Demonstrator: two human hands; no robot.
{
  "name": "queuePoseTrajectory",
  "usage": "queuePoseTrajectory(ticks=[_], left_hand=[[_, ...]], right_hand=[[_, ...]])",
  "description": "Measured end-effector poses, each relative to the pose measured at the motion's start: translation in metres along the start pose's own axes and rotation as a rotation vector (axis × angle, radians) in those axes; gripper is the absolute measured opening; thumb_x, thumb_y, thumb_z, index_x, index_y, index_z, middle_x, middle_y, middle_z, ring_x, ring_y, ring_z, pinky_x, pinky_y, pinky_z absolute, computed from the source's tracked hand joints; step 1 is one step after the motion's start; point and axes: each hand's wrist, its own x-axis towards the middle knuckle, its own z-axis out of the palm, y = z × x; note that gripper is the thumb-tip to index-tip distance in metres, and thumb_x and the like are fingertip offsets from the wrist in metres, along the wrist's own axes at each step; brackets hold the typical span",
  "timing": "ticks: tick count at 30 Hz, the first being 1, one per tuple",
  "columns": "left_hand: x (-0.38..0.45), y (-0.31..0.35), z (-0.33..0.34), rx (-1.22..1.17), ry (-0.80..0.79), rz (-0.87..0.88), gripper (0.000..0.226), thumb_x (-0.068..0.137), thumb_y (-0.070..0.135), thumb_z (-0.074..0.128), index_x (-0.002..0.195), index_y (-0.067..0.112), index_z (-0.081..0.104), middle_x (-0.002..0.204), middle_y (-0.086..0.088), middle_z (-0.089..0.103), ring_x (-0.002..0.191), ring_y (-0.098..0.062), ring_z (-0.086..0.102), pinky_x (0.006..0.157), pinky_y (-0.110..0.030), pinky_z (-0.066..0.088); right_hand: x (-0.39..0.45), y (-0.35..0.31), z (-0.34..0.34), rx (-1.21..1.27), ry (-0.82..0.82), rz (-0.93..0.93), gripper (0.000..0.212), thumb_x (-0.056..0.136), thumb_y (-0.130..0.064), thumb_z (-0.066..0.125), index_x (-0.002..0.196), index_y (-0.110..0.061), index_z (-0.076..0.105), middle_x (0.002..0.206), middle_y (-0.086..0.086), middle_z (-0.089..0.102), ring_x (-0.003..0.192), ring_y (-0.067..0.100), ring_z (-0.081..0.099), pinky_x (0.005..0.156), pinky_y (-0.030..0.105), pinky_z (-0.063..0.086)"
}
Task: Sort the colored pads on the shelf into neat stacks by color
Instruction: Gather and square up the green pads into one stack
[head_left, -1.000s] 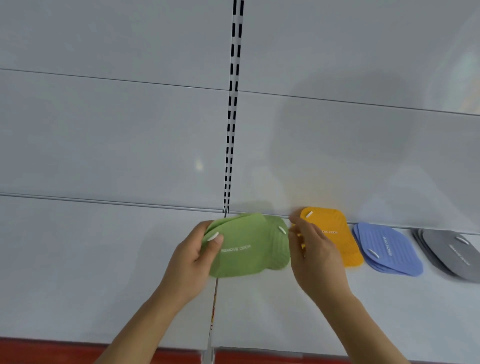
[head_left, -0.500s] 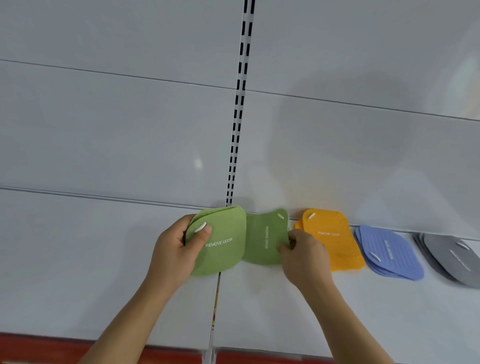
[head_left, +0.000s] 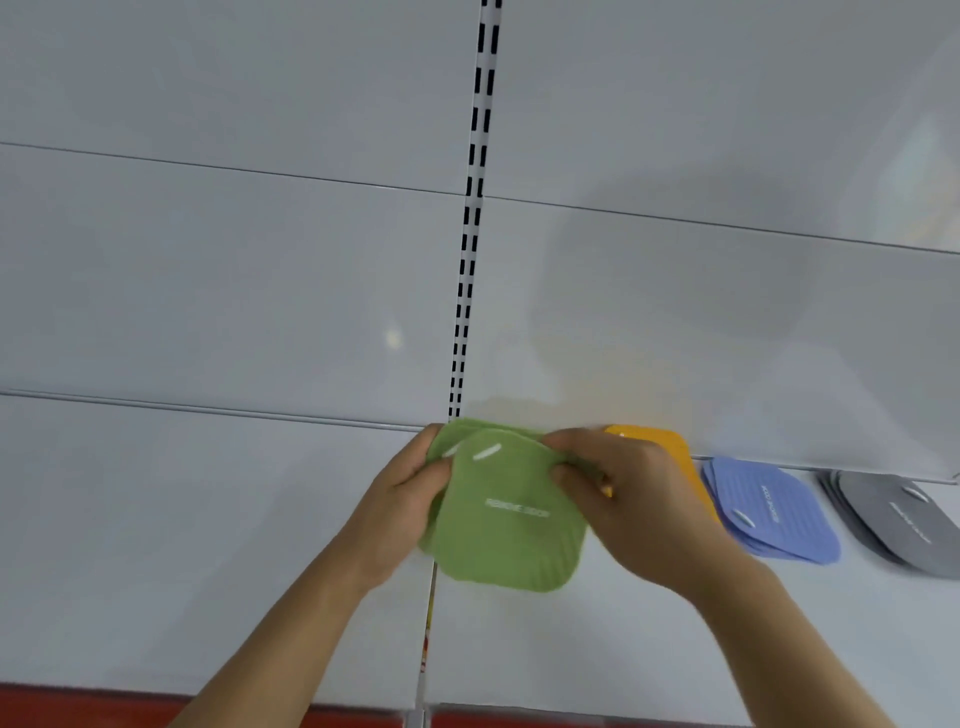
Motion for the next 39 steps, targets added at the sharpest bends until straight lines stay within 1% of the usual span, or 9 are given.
queuePoseTrajectory(ticks=[3, 9, 12, 15, 19, 23, 25, 31, 39], left_hand=[[-0.004, -0.01, 0.011, -0.064, -0.072, -0.025, 0.032, 0.099, 0.022, 0.046, 0.117, 0.024, 0.073, 0.114, -0.007, 0.075, 0.1, -0.019, 0.068, 0.088, -0.038, 0.049], [-0.005, -0.022, 0.009, -0.062, -0.013, 0.007, 0.037, 0.093, 0.029, 0.043, 0.112, 0.013, 0.07, 0.117, -0.027, 0.068, 0.099, -0.025, 0.063, 0.091, -0.045, 0.043], [-0.007, -0.025, 0.005, -0.037, -0.018, 0.016, 0.038, 0.093, 0.03, 0.043, 0.112, 0.018, 0.073, 0.115, -0.022, 0.071, 0.102, -0.028, 0.066, 0.094, -0.048, 0.045], [-0.01, -0.028, -0.003, -0.02, -0.029, 0.044, 0.04, 0.096, 0.028, 0.043, 0.119, 0.021, 0.075, 0.124, -0.014, 0.074, 0.122, -0.036, 0.065, 0.109, -0.056, 0.044], [-0.014, -0.02, -0.002, 0.122, -0.079, 0.132, 0.029, 0.094, 0.044, 0.061, 0.119, 0.033, 0.071, 0.118, -0.003, 0.075, 0.114, -0.024, 0.069, 0.1, -0.044, 0.052], [-0.01, -0.025, 0.004, 0.337, -0.03, 0.184, 0.02, 0.105, 0.02, 0.063, 0.109, 0.04, 0.064, 0.097, 0.01, 0.071, 0.088, -0.01, 0.064, 0.082, -0.035, 0.05], [-0.01, -0.026, 0.004, 0.327, -0.017, 0.185, 0.018, 0.104, 0.022, 0.064, 0.107, 0.039, 0.065, 0.095, 0.01, 0.07, 0.086, -0.009, 0.062, 0.079, -0.032, 0.047], [-0.011, -0.024, 0.003, 0.19, -0.01, 0.16, 0.022, 0.092, 0.032, 0.066, 0.114, 0.033, 0.067, 0.106, 0.0, 0.075, 0.102, -0.023, 0.069, 0.092, -0.044, 0.053], [-0.012, -0.029, -0.002, 0.258, -0.102, 0.103, 0.029, 0.106, 0.01, 0.058, 0.123, 0.033, 0.062, 0.115, 0.006, 0.072, 0.11, -0.013, 0.068, 0.095, -0.027, 0.05]], right_hand=[[-0.003, 0.004, 0.028, -0.03, 0.042, -0.065, 0.008, 0.093, -0.027, 0.071, 0.1, -0.029, 0.076, 0.09, -0.014, 0.066, 0.083, 0.005, 0.058, 0.075, 0.027, 0.05], [-0.012, 0.01, 0.048, -0.041, 0.152, -0.036, 0.012, 0.092, -0.035, 0.072, 0.094, -0.023, 0.074, 0.132, -0.007, 0.06, 0.122, 0.018, 0.054, 0.094, 0.031, 0.05], [-0.011, 0.007, 0.049, 0.027, 0.087, -0.059, 0.01, 0.091, -0.029, 0.075, 0.097, -0.022, 0.069, 0.114, -0.011, 0.063, 0.103, 0.009, 0.06, 0.084, 0.031, 0.054], [-0.011, 0.004, 0.047, 0.031, 0.099, -0.085, 0.008, 0.093, -0.021, 0.074, 0.097, -0.022, 0.067, 0.1, -0.012, 0.062, 0.088, 0.01, 0.06, 0.072, 0.033, 0.054], [-0.012, -0.001, 0.048, -0.021, 0.187, -0.128, 0.01, 0.095, -0.017, 0.072, 0.102, -0.019, 0.065, 0.101, -0.009, 0.063, 0.084, 0.013, 0.06, 0.067, 0.032, 0.053], [-0.023, 0.002, 0.057, 0.021, 0.161, -0.005, 0.032, 0.095, -0.024, 0.072, 0.124, -0.026, 0.058, 0.117, -0.012, 0.065, 0.094, 0.008, 0.062, 0.072, 0.023, 0.054], [-0.026, 0.009, 0.059, 0.031, 0.132, 0.029, 0.034, 0.096, -0.027, 0.071, 0.128, -0.027, 0.058, 0.117, -0.013, 0.064, 0.092, 0.007, 0.061, 0.071, 0.024, 0.053], [-0.034, 0.008, 0.059, 0.093, 0.184, 0.057, 0.019, 0.098, -0.019, 0.067, 0.113, -0.026, 0.058, 0.094, -0.012, 0.066, 0.074, 0.005, 0.056, 0.06, 0.024, 0.046], [-0.042, 0.006, 0.074, 0.113, 0.189, 0.085, 0.019, 0.1, -0.011, 0.061, 0.112, -0.023, 0.054, 0.096, -0.011, 0.059, 0.081, 0.009, 0.057, 0.065, 0.033, 0.048]])
